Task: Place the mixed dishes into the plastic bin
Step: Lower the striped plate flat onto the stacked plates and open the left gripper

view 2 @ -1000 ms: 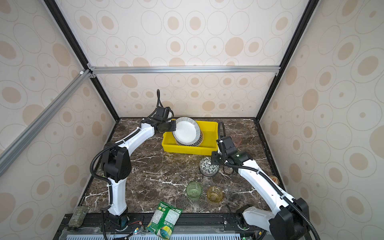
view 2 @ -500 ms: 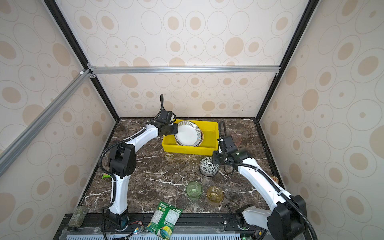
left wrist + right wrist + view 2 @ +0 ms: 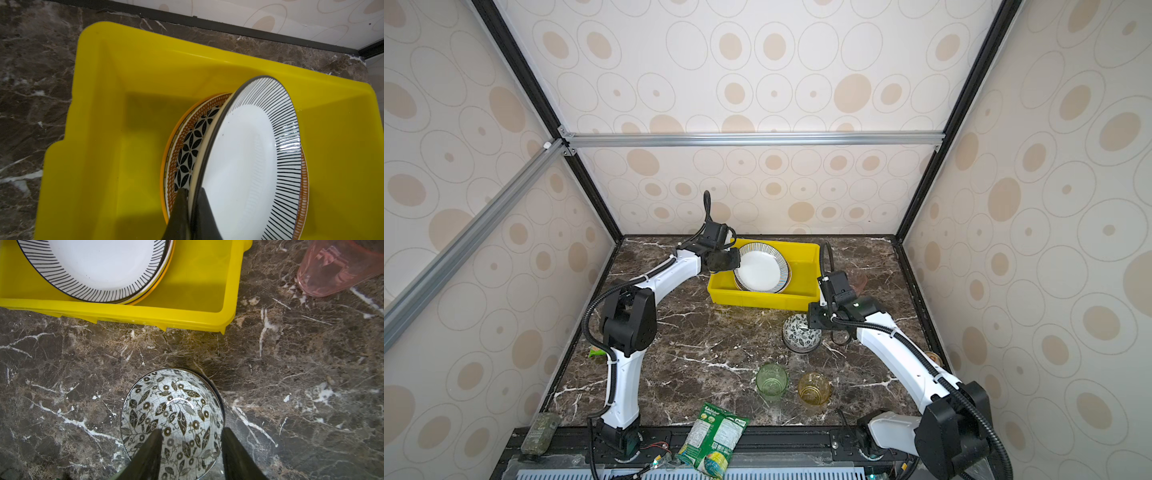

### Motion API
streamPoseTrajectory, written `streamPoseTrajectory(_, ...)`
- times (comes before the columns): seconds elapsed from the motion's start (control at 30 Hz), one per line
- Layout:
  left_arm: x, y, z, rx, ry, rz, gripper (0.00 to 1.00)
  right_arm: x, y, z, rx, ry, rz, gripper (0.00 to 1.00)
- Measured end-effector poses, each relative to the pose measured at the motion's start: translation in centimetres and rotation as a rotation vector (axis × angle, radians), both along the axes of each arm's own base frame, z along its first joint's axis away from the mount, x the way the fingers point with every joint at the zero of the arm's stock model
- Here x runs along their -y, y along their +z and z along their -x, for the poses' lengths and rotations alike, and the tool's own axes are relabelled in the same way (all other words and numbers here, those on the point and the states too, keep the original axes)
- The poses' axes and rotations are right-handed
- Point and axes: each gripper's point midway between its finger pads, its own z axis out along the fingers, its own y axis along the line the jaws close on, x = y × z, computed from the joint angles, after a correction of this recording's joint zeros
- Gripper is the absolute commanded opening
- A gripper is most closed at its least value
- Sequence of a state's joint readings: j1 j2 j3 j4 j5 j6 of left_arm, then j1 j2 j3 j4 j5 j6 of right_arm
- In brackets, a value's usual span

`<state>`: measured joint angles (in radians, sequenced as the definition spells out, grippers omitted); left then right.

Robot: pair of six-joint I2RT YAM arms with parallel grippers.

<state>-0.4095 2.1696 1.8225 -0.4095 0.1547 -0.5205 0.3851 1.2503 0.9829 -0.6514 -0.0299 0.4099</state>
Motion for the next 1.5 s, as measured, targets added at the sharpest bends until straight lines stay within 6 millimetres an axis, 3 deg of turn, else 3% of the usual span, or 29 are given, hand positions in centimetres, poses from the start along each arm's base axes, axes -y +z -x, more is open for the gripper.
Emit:
streamPoseTrajectory(0.5,-0.3,-1.1,0.2,-0.023,0.027,-0.003,0.05,-0.1,-0.3,0.5,-0.022,0.020,0.003,0.49)
streamPoseTrajectory(0.83,-0.2,-1.6,0.3,-0.028,0.040,0.000,0.06,0.2,-1.6,1.5,-0.063,0.026,0.015,0.49)
streamPoseTrajectory(1.5,-0.2,-3.6,1.2,-0.046,0.067,-0.013,0.12,0.7,-0.1,2.6,-0.013,0.025,-0.003,0.50)
